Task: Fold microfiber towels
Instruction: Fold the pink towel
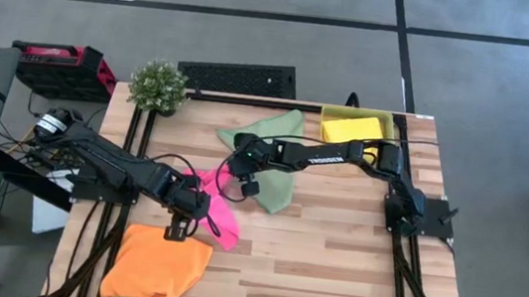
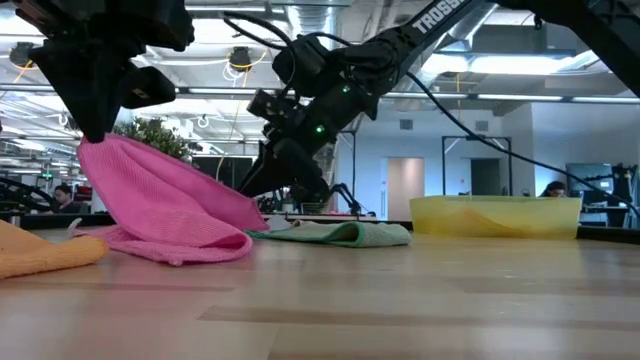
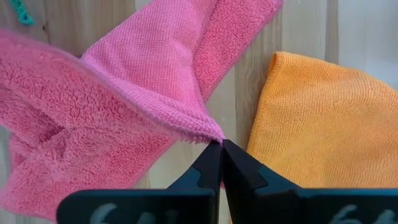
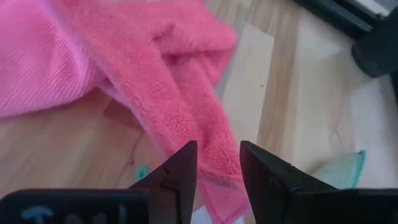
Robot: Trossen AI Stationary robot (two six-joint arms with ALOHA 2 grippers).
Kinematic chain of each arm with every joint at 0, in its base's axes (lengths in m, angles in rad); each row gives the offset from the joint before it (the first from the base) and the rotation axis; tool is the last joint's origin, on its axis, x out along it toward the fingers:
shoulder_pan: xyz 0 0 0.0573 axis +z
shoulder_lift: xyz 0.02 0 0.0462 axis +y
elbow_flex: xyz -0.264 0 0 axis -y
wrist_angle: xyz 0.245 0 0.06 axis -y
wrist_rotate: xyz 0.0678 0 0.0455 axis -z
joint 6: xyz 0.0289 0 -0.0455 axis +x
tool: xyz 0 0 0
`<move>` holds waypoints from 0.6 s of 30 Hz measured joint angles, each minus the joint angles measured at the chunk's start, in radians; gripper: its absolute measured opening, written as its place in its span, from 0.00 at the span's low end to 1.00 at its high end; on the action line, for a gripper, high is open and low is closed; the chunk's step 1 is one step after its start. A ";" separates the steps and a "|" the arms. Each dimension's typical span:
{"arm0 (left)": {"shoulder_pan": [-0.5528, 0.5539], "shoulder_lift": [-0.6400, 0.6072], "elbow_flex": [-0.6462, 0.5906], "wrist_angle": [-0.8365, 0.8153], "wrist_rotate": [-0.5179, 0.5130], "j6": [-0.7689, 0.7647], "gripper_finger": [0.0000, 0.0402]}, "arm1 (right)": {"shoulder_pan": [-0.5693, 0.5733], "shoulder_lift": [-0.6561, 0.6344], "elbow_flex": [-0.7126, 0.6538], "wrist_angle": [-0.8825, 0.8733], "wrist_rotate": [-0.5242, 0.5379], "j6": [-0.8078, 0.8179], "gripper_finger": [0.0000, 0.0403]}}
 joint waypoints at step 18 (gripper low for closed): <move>0.000 0.000 0.000 -0.017 -0.005 0.000 0.00 | 0.034 -0.006 0.000 -0.042 -0.005 -0.152 0.36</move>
